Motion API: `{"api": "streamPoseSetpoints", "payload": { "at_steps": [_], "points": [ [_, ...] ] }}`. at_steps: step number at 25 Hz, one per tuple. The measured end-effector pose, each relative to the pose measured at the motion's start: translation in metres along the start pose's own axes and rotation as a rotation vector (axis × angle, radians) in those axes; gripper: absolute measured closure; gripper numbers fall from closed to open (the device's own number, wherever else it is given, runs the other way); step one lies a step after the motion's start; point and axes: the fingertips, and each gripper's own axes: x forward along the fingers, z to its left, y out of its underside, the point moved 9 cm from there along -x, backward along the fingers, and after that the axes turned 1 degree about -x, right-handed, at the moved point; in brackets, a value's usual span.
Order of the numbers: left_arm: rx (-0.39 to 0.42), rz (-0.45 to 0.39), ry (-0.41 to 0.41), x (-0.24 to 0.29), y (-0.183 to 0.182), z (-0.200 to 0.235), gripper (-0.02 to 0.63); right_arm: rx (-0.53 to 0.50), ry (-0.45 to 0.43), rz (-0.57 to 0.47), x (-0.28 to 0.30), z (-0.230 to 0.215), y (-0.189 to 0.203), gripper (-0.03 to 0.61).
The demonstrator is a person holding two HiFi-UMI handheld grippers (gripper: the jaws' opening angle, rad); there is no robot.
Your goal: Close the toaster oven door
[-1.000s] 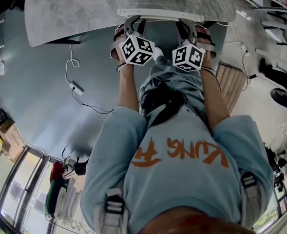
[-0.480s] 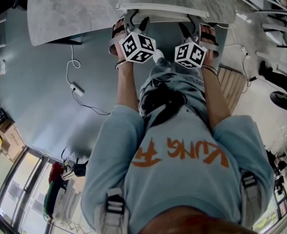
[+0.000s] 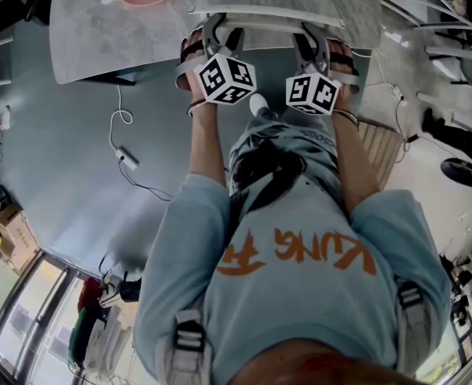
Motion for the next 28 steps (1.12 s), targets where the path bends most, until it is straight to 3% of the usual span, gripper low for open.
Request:
{"api": "streamPoseSetpoints", "payload": {
  "at_steps": [14, 28],
  "points": [
    [0.079, -0.045, -0.059, 0.004, -0.037, 0.037, 0.42, -0.014, 0.055, -0.035, 0.007, -0.051, -0.014, 0.453],
    [0.144, -0.063, -0.087, 0.019, -0.068, 0.078, 0.422, -0.137, 0.126, -0.042, 0.028, -0.097, -0.026, 0.451]
  ]
}}
